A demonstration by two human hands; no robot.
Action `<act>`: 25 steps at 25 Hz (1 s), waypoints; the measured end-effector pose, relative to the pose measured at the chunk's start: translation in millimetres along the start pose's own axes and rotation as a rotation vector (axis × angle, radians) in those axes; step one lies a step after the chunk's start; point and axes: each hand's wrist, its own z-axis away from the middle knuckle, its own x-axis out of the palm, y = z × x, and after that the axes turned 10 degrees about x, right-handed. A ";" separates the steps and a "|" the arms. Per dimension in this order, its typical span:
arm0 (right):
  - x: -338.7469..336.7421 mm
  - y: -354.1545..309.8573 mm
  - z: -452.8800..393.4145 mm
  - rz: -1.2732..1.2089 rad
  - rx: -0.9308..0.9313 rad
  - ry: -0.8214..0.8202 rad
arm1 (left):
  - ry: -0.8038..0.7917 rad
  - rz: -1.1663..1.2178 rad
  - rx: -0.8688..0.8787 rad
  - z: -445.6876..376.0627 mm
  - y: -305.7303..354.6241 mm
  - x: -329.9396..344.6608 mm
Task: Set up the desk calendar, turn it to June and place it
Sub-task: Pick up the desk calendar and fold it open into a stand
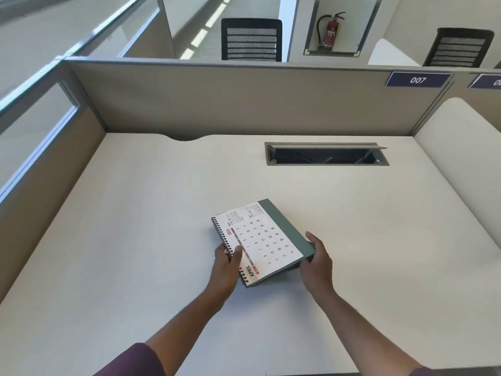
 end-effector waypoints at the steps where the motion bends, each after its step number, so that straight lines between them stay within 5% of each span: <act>1: 0.3 -2.1 -2.6 -0.034 0.014 0.034 | 0.036 -0.006 0.005 -1.2 2.8 0.5; 5: -3.8 -8.3 -17.5 -0.174 0.091 0.075 | 0.167 0.039 0.084 -15.7 13.0 -2.1; 11: 2.2 3.0 -15.7 -0.331 0.235 -0.059 | 0.143 0.104 0.206 -51.6 29.1 -17.2; 21: 11.9 15.8 -23.2 -0.195 0.508 -0.168 | 0.073 -0.071 0.343 -67.4 42.3 -33.1; 25: 12.2 14.2 -19.9 -0.106 0.519 -0.224 | 0.048 0.045 0.340 -68.2 43.5 -34.4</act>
